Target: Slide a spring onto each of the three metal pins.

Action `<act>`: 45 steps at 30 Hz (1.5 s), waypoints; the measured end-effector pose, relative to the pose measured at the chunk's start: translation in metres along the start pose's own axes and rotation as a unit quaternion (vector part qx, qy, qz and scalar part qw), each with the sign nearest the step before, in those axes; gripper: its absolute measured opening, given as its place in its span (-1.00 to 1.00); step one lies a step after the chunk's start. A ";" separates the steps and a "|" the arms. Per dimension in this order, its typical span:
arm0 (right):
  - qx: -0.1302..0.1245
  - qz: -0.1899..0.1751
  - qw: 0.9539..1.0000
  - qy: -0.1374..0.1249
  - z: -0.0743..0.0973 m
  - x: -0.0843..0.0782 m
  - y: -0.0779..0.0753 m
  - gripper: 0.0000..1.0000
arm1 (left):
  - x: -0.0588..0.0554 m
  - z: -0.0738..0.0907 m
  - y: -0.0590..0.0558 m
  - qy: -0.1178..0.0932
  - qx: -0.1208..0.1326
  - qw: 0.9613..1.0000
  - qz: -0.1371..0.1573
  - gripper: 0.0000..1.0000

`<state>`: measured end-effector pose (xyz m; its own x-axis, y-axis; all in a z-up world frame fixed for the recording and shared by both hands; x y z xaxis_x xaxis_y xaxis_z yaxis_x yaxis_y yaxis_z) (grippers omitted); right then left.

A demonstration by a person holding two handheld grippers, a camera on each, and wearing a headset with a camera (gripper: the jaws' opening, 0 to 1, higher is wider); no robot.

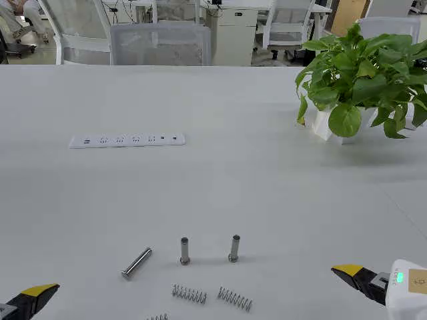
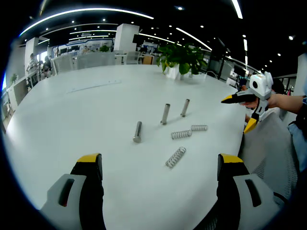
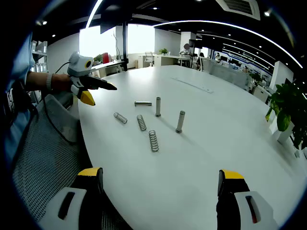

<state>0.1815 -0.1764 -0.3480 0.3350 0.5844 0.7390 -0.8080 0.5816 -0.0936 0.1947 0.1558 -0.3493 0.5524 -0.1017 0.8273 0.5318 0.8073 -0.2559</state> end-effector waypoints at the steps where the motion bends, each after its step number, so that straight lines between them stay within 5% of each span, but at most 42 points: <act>1: -0.001 0.001 1.000 0.000 0.000 0.000 0.000 0.99 | 0.000 0.000 0.000 0.000 0.001 1.000 0.000 0.98; 34: -0.003 0.002 1.000 0.000 0.002 -0.002 -0.003 0.99 | 0.002 -0.002 0.001 0.003 0.000 1.000 -0.010 0.98; 45: 0.000 0.001 1.000 0.001 0.000 -0.002 -0.001 0.99 | 0.026 -0.008 0.006 0.011 -0.010 0.998 -0.065 0.97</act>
<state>0.1822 -0.1782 -0.3494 0.3343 0.5860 0.7381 -0.8086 0.5807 -0.0947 0.2169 0.1534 -0.3336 0.4913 -0.2186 0.8431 0.6132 0.7742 -0.1567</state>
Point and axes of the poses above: the centre of the closed fingertips' face, and the gripper's own axes: z roughly backward along the fingers, y roughly to its left, x roughly out of its top, the point moved 7 cm from there along z, roughly backward along the fingers, and after that the axes turned 5 degrees about z, right-handed, at the moved point
